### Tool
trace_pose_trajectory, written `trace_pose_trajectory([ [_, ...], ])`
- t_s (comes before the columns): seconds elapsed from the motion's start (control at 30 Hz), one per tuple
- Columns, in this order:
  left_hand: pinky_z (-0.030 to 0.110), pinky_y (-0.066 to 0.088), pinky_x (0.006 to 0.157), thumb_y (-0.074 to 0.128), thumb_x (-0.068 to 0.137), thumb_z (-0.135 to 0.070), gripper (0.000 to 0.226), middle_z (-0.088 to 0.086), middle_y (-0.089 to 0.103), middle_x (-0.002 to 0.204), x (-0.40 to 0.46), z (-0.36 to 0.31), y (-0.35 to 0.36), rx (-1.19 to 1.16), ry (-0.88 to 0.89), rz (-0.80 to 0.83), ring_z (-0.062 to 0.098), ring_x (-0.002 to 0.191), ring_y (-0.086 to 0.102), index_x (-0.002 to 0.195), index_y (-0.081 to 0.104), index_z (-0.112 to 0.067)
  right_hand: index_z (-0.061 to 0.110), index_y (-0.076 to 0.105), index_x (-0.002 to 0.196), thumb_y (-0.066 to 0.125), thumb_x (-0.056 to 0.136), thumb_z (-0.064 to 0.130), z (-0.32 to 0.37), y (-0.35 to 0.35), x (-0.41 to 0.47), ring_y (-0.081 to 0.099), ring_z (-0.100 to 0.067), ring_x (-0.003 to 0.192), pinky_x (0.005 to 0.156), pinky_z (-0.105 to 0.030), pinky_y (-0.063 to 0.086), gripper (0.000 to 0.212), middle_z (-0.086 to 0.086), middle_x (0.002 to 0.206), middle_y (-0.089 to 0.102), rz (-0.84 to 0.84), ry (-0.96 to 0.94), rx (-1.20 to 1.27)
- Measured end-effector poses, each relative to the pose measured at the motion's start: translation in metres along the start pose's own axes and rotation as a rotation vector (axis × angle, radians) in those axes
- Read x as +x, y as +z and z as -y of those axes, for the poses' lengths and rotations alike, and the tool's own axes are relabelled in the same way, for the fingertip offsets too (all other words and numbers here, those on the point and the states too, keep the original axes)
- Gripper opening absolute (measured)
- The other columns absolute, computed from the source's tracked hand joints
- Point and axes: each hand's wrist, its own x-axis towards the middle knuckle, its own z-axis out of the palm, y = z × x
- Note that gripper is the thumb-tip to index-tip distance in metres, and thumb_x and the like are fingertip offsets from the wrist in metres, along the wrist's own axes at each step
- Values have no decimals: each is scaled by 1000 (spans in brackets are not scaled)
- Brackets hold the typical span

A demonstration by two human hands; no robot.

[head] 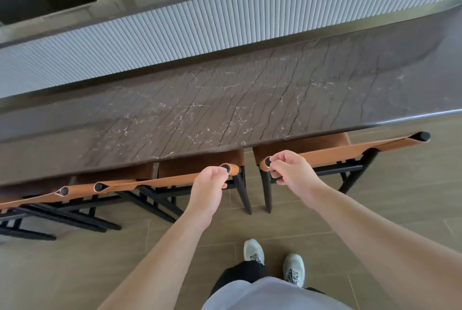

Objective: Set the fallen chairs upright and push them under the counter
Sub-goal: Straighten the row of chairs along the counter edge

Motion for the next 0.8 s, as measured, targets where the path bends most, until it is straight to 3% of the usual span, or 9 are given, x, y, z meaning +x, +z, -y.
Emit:
trace_pose_trajectory([
  [0.2, 17, 41, 66, 55, 95, -34, 6, -15, 64, 97, 20, 2, 13, 236, 141, 87, 5, 92, 60, 97, 60, -35, 33, 63, 94, 57, 90, 27, 5, 6, 14, 66, -13, 89, 70, -25, 53, 10, 5, 92, 68, -8, -15, -133],
  [0.33, 13, 38, 68, 58, 93, -31, 8, -14, 56, 104, 46, 6, 15, 445, 288, 113, 2, 92, 55, 99, 58, -36, 36, 57, 96, 60, 87, 29, 14, 3, 29, 57, -2, 86, 66, -19, 42, 12, 16, 98, 59, -26, -169, -488],
  [0.47, 26, 42, 82, 61, 90, -28, 27, -6, 53, 115, 77, 21, 8, 838, 535, 35, 14, 106, 48, 118, 60, -25, 26, 54, 113, 59, 87, 25, 7, 8, 48, 50, -16, 96, 73, -27, 42, 27, 8, 108, 48, 28, -383, -1008],
  [0.57, 34, 46, 85, 61, 91, -31, 31, -2, 53, 115, 93, 23, 6, 991, 563, 74, 20, 106, 50, 121, 56, -24, 22, 50, 115, 58, 87, 21, -2, 14, 58, 46, -24, 103, 81, -36, 44, 29, 0, 110, 43, 84, -446, -1323],
  [0.8, 35, 45, 78, 59, 91, -32, 34, 1, 50, 112, 106, 36, 6, 1155, 637, 172, 24, 100, 50, 122, 49, -23, 20, 44, 120, 60, 81, 4, -14, 17, 77, 45, -26, 98, 75, -36, 38, 46, -4, 112, 44, 119, -542, -1547],
])
